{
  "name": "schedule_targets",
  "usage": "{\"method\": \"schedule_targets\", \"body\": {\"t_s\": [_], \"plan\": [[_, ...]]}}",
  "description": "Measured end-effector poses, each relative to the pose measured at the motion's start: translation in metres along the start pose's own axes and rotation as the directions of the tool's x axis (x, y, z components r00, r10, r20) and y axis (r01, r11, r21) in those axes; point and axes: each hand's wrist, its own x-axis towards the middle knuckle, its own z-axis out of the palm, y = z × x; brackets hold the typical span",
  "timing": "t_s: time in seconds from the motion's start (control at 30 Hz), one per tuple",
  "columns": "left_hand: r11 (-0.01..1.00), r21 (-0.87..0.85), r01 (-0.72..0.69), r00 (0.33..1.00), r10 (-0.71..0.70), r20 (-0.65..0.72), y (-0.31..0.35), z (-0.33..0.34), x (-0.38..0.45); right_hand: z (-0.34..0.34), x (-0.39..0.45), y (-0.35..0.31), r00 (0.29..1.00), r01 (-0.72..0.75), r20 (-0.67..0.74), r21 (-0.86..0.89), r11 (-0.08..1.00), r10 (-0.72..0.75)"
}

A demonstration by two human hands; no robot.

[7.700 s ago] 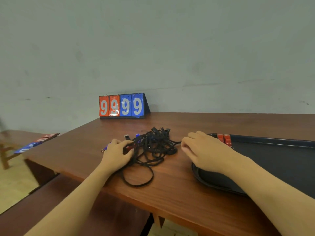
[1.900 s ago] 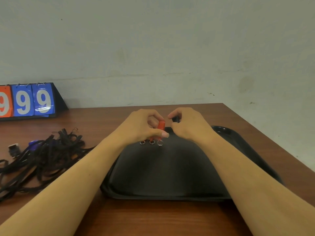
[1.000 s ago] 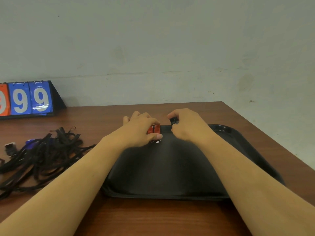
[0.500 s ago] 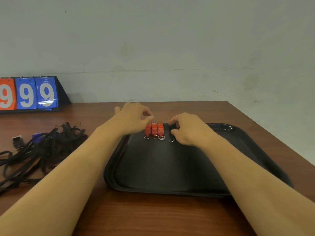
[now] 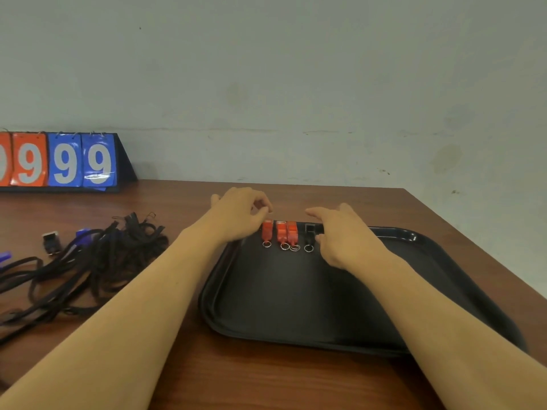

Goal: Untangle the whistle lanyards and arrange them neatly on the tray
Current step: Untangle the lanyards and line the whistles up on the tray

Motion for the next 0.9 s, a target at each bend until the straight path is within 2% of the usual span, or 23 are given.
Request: {"method": "schedule_targets", "body": {"t_s": [0.1, 0.3, 0.5, 0.6, 0.67, 0.77, 0.9], "plan": [[1.000, -0.026, -0.013, 1.000, 0.014, 0.016, -0.005, -0.004, 0.000, 0.002, 0.002, 0.001, 0.999, 0.032, 0.008, -0.014, 0.999, -0.032], [0.997, -0.067, -0.030, 0.988, 0.040, 0.146, -0.011, -0.008, -0.002, 0.003, 0.002, -0.003, 0.993, 0.101, 0.065, -0.067, 0.993, -0.096], [0.992, -0.103, -0.069, 0.986, 0.083, 0.143, -0.010, -0.001, 0.000, 0.001, 0.000, -0.007, 0.979, 0.179, 0.118, -0.131, 0.975, -0.164], [0.992, -0.111, -0.065, 0.990, 0.078, 0.119, -0.011, -0.001, 0.000, -0.002, -0.003, -0.005, 0.984, 0.171, 0.080, -0.138, 0.976, -0.161], [0.991, -0.120, -0.051, 0.995, 0.061, 0.083, -0.012, -0.004, -0.002, -0.007, -0.007, -0.008, 0.980, 0.192, -0.008, -0.174, 0.966, -0.196], [0.987, -0.161, 0.000, 1.000, 0.003, 0.016, -0.016, -0.015, -0.007, -0.011, -0.020, -0.023, 0.923, 0.339, -0.118, -0.201, 0.919, -0.366], [0.977, -0.173, 0.124, 0.990, -0.135, -0.050, -0.030, -0.048, -0.020, -0.009, -0.037, -0.036, 0.822, 0.555, -0.044, -0.163, 0.816, -0.568]]}}
